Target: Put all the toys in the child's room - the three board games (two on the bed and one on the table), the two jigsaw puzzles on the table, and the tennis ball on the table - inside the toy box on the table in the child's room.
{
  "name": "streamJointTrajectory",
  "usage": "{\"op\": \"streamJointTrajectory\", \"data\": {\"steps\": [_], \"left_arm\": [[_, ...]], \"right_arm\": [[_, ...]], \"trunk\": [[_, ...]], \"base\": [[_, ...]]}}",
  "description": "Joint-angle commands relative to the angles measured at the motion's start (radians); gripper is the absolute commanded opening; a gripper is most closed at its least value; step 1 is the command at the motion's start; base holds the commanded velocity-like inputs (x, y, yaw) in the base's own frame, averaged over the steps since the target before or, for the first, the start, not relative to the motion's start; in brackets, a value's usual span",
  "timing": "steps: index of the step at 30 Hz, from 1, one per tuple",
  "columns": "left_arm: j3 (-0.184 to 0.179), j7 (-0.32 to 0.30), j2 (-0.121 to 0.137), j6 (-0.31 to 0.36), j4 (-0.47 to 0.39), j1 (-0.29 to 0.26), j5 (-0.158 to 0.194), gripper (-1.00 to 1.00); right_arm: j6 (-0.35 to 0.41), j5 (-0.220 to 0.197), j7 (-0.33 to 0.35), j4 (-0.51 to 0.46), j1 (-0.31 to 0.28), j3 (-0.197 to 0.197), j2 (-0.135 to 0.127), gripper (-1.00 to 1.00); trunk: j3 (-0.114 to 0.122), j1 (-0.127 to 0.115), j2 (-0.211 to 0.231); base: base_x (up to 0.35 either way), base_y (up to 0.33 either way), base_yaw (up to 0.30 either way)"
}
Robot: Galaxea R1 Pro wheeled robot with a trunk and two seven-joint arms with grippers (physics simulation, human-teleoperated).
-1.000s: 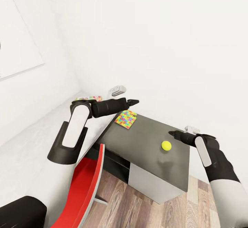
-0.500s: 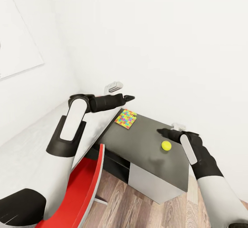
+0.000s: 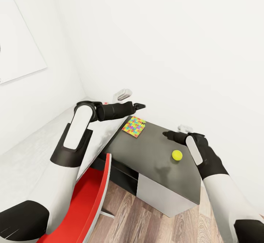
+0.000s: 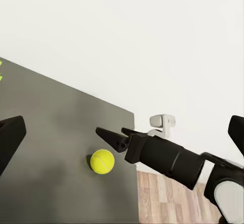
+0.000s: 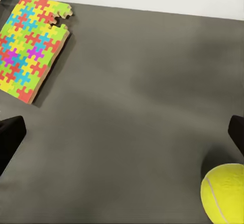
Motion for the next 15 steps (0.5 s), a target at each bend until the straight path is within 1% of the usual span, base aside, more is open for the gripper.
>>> {"op": "streamJointTrajectory", "data": {"steps": [1,2,3,4,5,6,10,15], "left_arm": [[0.000,0.019,0.000,0.003,-0.006,-0.001,0.022,1.00],[0.000,0.030,0.001,0.004,-0.013,-0.001,0.031,1.00],[0.000,0.030,0.001,0.004,-0.013,-0.001,0.031,1.00],[0.000,0.043,0.001,0.004,-0.019,-0.001,0.037,1.00],[0.002,0.074,0.003,0.007,-0.027,-0.001,0.050,1.00],[0.002,0.074,0.003,0.007,-0.027,-0.001,0.050,1.00],[0.002,0.128,0.008,0.009,-0.035,0.000,0.064,1.00],[0.001,0.148,0.008,0.009,-0.038,0.001,0.072,1.00]], "right_arm": [[0.002,-0.011,-0.017,0.018,-0.011,0.001,0.002,1.00],[0.000,-0.012,-0.028,0.038,-0.021,0.000,0.003,1.00],[0.000,-0.012,-0.028,0.038,-0.021,0.000,0.003,1.00],[-0.001,-0.013,-0.041,0.057,-0.033,-0.001,0.004,1.00],[-0.002,-0.015,-0.066,0.090,-0.053,-0.002,0.004,1.00],[-0.002,-0.015,-0.066,0.090,-0.053,-0.002,0.004,1.00],[-0.004,-0.016,-0.094,0.124,-0.076,-0.003,0.000,1.00],[-0.005,-0.015,-0.103,0.135,-0.083,-0.004,-0.003,1.00]], "trunk": [[-0.002,0.000,-0.002],[-0.002,0.000,-0.002],[-0.002,0.000,-0.002],[-0.002,0.000,-0.002],[-0.002,0.000,-0.002],[-0.002,0.000,-0.002],[-0.002,0.000,-0.002],[-0.002,0.000,-0.002]], "base": [[0.000,0.000,0.000],[0.000,0.000,0.000],[0.000,0.000,0.000],[0.000,0.000,0.000],[0.000,0.000,0.000],[0.000,0.000,0.000],[0.000,0.000,0.000],[0.000,0.000,0.000]]}}
